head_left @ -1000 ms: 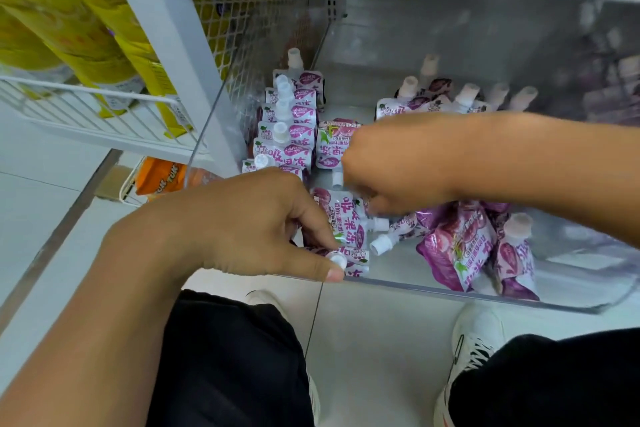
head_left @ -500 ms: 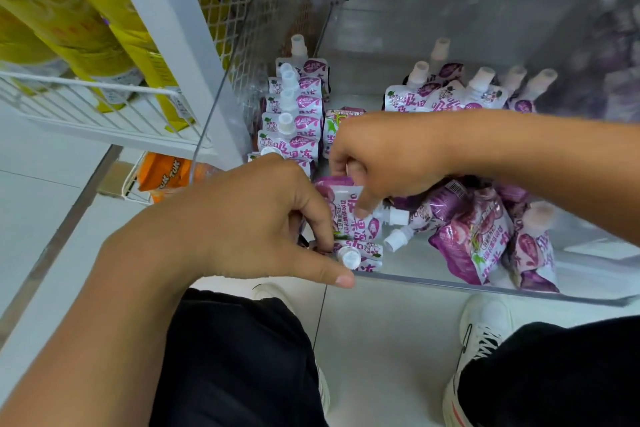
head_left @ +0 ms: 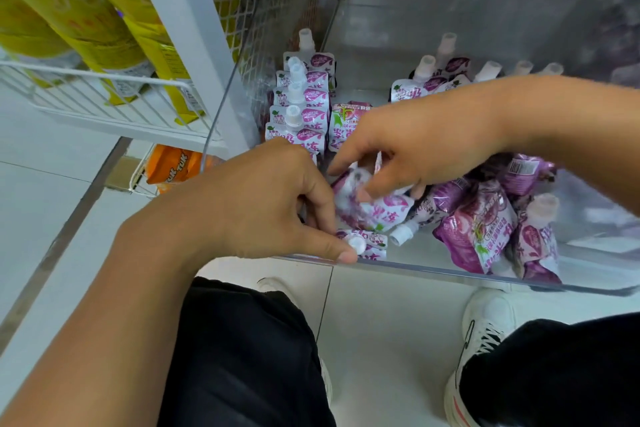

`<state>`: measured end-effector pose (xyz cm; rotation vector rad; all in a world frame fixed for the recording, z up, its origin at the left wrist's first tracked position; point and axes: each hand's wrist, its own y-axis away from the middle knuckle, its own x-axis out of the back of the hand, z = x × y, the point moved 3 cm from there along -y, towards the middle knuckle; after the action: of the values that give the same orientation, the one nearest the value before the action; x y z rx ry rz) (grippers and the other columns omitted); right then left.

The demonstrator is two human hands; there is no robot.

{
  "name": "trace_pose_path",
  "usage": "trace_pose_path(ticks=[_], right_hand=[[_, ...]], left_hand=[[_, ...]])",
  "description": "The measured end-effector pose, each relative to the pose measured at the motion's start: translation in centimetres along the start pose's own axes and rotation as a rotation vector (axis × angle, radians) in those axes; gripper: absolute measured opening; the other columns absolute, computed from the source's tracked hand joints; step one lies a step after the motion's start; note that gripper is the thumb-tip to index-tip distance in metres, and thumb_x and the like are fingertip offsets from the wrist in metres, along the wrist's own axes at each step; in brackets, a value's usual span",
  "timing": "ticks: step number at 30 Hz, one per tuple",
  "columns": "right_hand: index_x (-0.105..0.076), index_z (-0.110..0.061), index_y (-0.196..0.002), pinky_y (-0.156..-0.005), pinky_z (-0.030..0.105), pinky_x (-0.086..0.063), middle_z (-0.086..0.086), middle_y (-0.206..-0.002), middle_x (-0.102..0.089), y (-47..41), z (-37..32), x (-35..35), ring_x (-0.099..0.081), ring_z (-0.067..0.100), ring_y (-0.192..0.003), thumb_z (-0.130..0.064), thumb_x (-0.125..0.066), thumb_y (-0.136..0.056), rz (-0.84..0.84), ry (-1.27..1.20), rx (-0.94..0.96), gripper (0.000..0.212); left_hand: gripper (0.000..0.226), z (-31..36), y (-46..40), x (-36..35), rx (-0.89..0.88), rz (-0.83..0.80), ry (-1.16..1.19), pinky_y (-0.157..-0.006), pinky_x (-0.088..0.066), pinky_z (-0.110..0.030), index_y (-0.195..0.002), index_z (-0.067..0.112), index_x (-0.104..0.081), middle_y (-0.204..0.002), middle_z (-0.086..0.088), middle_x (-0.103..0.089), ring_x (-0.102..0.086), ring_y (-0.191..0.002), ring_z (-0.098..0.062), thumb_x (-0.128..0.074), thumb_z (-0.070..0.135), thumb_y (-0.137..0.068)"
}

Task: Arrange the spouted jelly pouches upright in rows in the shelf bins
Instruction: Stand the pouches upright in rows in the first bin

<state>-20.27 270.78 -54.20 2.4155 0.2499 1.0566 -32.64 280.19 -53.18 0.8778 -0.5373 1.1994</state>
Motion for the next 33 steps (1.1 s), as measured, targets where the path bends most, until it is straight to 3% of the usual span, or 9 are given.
trace_pose_path(ticks=[3, 6, 10, 14, 19, 22, 26, 30, 33], right_hand=[[-0.055, -0.014, -0.132, -0.058, 0.02, -0.055, 0.005, -0.103, -0.071, -0.4, 0.4, -1.3, -0.068, 0.004, -0.063, -0.008, -0.078, -0.078, -0.103, -0.237, -0.036, 0.059], [-0.061, -0.012, -0.127, -0.075, 0.024, -0.059, 0.003, -0.107, -0.072, 0.0, 1.1, -1.1, -0.067, 0.003, -0.083, 0.0, -0.081, -0.072, -0.094, -0.33, -0.025, 0.06], [-0.062, -0.022, -0.127, -0.068, 0.006, -0.049, -0.017, -0.102, -0.066, 1.3, 0.7, -1.2, -0.062, -0.012, -0.08, -0.024, -0.084, -0.073, -0.032, 0.012, -0.045, 0.059], [-0.057, -0.027, -0.129, -0.084, 0.029, -0.053, -0.009, -0.111, -0.065, 2.3, -0.9, -2.4, -0.062, 0.01, -0.099, -0.039, -0.084, -0.07, -0.045, 0.325, -0.066, 0.066], [-0.064, -0.018, -0.103, -0.058, 0.033, -0.049, -0.002, -0.073, -0.056, 1.1, -1.1, -3.4, -0.06, 0.021, -0.072, -0.051, -0.081, -0.068, 0.095, 0.512, -0.03, 0.051], [-0.067, -0.016, -0.1, -0.058, 0.032, -0.051, 0.002, -0.074, -0.063, 1.2, -0.3, -2.9, -0.063, 0.022, -0.072, -0.061, -0.077, -0.066, 0.195, 0.517, -0.04, 0.057], [-0.066, -0.02, -0.103, -0.067, 0.037, -0.053, 0.001, -0.085, -0.066, 1.4, -0.3, -3.6, -0.064, 0.022, -0.08, -0.063, -0.075, -0.067, 0.147, 0.524, -0.05, 0.057], [-0.055, -0.037, -0.128, -0.093, 0.034, -0.048, -0.013, -0.118, -0.061, 4.0, -0.1, 0.5, -0.052, 0.013, -0.112, -0.052, -0.081, -0.067, 0.216, 0.517, -0.085, 0.068], [-0.048, -0.04, -0.133, -0.098, 0.038, -0.046, -0.01, -0.125, -0.058, 4.5, 0.5, 2.6, -0.049, 0.017, -0.119, -0.049, -0.081, -0.067, 0.196, 0.618, -0.147, 0.074]], left_hand=[[0.03, -0.4, 0.0, 0.4, 0.014, 0.026, 0.037, -0.047, -0.035, -0.009, -0.069, 0.029, -0.077, -0.052, 0.018, -0.06, -0.055, -0.049, -0.001, -0.085, 0.055, -0.057], [0.035, -0.7, 0.2, 0.7, 0.021, 0.061, 0.032, -0.048, -0.036, -0.01, -0.074, 0.029, -0.076, -0.059, 0.018, -0.059, -0.055, -0.053, -0.002, -0.086, 0.055, -0.053], [0.036, -0.6, 0.5, 0.9, 0.071, 0.082, -0.024, -0.055, -0.04, -0.008, -0.089, 0.034, -0.073, -0.068, 0.024, -0.058, -0.055, -0.065, 0.009, -0.087, 0.05, -0.06], [0.034, -0.5, 0.3, 0.9, 0.085, 0.046, -0.066, -0.06, -0.041, -0.003, -0.105, 0.027, -0.073, -0.074, 0.026, -0.056, -0.056, -0.072, 0.016, -0.079, 0.015, -0.074], [0.053, -0.7, 0.0, 1.0, 0.105, 0.002, -0.049, -0.057, -0.041, -0.001, -0.108, 0.024, -0.074, -0.073, 0.027, -0.055, -0.057, -0.074, 0.017, -0.055, -0.011, -0.074], [0.055, -0.9, -0.1, 0.9, 0.115, 0.006, -0.026, -0.053, -0.04, -0.002, -0.108, 0.022, -0.075, -0.074, 0.025, -0.057, -0.057, -0.069, 0.017, -0.052, -0.015, -0.074], [0.048, -0.9, -0.3, 0.4, 0.111, -0.008, -0.088, -0.055, -0.037, 0.0, -0.113, 0.03, -0.072, -0.076, 0.021, -0.056, -0.054, -0.07, 0.019, -0.059, -0.003, -0.08], [0.031, -1.0, -0.8, -1.0, 0.094, -0.018, -0.19, -0.063, -0.035, -0.002, -0.116, 0.039, -0.066, -0.085, 0.026, -0.055, -0.053, -0.079, 0.012, -0.061, 0.028, -0.087], [0.037, -1.0, -1.6, -2.0, 0.092, -0.038, -0.237, -0.086, -0.047, -0.026, -0.111, 0.035, -0.067, -0.102, 0.017, -0.06, -0.056, -0.096, -0.003, -0.044, 0.051, -0.086]])
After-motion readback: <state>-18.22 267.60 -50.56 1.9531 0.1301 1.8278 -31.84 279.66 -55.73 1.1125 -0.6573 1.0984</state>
